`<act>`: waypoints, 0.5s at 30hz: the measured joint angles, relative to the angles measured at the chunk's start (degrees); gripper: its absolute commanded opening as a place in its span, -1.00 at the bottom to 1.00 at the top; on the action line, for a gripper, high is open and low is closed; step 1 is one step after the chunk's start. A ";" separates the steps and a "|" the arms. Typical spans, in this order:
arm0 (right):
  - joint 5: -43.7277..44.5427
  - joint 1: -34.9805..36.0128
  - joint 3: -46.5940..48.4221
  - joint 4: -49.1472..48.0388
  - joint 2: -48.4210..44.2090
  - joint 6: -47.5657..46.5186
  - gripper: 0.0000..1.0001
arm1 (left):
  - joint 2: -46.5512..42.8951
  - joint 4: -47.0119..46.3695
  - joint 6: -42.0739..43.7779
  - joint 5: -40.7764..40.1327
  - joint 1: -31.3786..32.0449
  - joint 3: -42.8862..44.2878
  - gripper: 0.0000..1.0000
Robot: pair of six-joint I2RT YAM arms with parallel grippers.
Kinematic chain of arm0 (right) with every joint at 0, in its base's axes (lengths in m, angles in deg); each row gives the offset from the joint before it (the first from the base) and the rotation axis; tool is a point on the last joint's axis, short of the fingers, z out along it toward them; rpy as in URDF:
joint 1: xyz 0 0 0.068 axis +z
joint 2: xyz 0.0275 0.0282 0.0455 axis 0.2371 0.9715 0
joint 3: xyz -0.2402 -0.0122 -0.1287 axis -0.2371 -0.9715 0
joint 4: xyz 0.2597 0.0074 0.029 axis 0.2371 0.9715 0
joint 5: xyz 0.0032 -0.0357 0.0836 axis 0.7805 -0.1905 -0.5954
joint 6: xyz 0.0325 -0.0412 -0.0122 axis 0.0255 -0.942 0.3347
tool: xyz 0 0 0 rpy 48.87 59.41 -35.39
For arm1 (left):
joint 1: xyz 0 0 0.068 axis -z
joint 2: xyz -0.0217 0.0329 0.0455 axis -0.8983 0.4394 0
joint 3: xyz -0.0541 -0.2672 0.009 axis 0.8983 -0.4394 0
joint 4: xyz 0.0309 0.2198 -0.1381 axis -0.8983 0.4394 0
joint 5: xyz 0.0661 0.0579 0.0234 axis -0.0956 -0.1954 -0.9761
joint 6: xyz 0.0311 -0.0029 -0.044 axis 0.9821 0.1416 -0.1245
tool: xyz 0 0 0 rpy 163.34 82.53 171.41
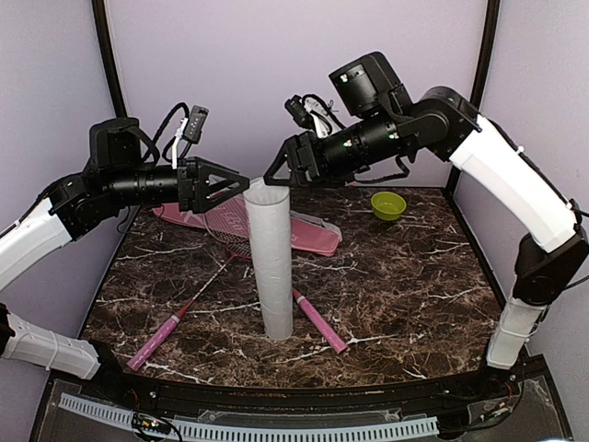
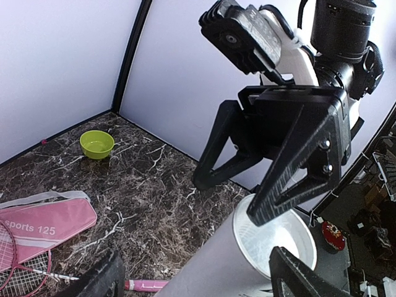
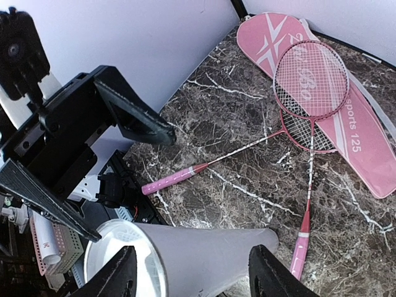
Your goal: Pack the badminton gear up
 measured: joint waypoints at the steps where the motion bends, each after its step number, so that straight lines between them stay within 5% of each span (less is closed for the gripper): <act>1: 0.00 -0.33 -0.52 -0.70 -0.37 0.15 0.22 | 0.00 0.00 0.00 0.04 0.02 0.00 0.64; 15: -2.14 -1.88 -6.10 -5.84 -3.80 1.09 0.12 | 0.00 -0.02 -0.04 0.09 0.00 0.00 0.64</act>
